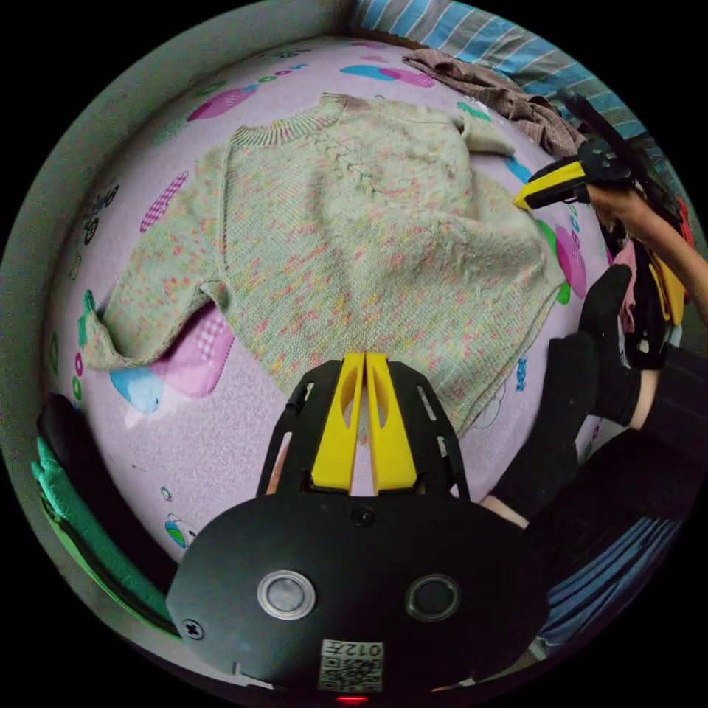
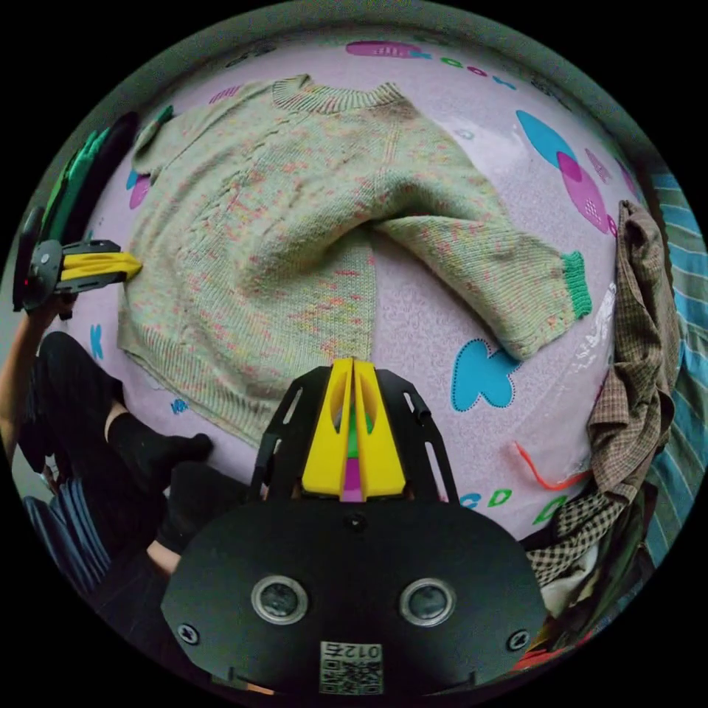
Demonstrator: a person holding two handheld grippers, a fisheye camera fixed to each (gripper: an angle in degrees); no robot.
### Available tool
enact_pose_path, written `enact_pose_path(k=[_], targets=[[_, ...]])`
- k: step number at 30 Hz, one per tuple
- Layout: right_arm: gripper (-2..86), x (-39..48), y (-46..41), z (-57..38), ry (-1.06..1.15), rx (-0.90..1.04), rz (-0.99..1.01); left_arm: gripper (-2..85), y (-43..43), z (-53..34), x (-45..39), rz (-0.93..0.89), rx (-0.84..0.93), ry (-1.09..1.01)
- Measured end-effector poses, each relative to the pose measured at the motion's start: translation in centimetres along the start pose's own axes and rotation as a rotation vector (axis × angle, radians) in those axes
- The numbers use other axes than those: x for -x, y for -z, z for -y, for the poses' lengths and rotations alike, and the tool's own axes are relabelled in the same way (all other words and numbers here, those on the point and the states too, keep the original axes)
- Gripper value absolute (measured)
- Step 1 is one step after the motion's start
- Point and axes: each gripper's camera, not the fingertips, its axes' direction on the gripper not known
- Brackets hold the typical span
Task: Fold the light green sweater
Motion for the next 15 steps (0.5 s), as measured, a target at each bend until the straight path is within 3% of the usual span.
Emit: enact_pose_path(k=[8,15], targets=[[-1.0,-3.8,-1.5,-0.1,-0.115,0.046,0.265,-0.1,0.1,-0.5,1.6,-0.012,0.022,-0.01],[-1.0,-2.8,-2.6,0.5,-0.003,0.184,0.172,-0.1,0.1,-0.2,2.0,-0.022,0.099,-0.097]])
